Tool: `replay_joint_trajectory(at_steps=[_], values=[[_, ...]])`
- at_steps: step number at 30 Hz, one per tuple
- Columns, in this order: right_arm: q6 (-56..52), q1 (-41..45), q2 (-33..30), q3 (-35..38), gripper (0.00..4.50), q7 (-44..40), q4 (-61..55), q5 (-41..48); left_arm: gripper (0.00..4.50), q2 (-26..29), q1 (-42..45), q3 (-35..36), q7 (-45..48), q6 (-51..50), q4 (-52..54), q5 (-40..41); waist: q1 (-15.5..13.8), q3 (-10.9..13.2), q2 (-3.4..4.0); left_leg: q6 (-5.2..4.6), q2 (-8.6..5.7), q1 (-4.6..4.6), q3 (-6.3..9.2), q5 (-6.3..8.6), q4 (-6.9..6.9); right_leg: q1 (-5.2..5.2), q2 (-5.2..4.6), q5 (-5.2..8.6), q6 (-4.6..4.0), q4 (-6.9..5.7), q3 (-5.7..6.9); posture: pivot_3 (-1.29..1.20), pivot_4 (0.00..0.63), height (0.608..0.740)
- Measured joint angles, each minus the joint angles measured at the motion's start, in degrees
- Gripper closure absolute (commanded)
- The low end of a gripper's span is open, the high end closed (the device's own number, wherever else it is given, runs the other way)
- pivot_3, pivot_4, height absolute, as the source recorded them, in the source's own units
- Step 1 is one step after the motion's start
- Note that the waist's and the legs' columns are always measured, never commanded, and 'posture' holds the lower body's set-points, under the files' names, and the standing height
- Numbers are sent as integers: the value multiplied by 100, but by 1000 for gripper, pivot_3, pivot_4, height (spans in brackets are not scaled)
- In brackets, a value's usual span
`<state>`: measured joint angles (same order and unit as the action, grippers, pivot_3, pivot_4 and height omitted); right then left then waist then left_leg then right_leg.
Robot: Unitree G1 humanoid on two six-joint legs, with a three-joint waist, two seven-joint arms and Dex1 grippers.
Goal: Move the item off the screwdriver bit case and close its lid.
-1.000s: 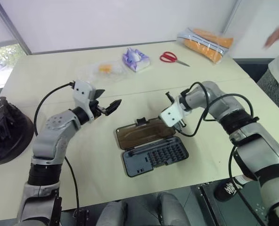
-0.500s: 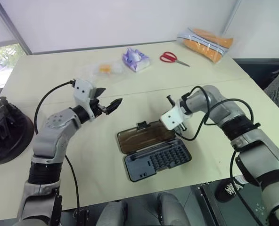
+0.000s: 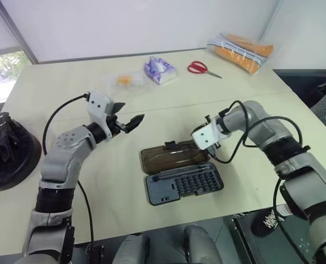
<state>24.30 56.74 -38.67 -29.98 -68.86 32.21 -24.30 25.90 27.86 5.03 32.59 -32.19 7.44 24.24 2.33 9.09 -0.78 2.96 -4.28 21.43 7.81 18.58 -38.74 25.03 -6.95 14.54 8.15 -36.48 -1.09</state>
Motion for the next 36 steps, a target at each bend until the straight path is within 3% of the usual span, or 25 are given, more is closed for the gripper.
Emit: replay_joint_trajectory(at_steps=[1,12,23,26,33,36], values=[[-31,0,0,14,449,-21,-69,9,0,0,0,-8,7,0,0,0,-2,0,0,0,0,0,1,0,-1,0,0,0,0,0,0,0,150,740],[-1323,-402,-9,524,449,-557,-1081,802,0,387,-64,-118,958,-246,73,354,8,3,4,0,1,2,5,0,-1,0,1,0,0,0,1,0,150,740],[-3020,-1038,-7,1267,449,97,-2651,1153,0,550,62,-284,1475,-229,8,386,-42,3,4,-1,0,4,5,1,-5,-1,0,0,0,-1,1,0,150,740],[-3416,-1247,69,1414,384,418,-2990,1179,857,525,143,-386,1616,-222,-44,394,-38,3,4,-1,0,4,4,1,-5,-1,0,0,0,-2,0,0,150,740],[-3879,-1317,199,1671,384,1035,-3081,1280,4472,751,201,-690,2652,-514,55,834,-24,3,4,-2,0,5,3,1,-4,0,0,0,0,-1,0,0,150,740],[-4000,-1318,337,1729,384,1213,-3081,1397,4472,1015,215,-981,3413,-797,274,1164,-5,4,5,-2,1,4,3,2,-1,0,0,0,0,-2,0,0,150,740]])
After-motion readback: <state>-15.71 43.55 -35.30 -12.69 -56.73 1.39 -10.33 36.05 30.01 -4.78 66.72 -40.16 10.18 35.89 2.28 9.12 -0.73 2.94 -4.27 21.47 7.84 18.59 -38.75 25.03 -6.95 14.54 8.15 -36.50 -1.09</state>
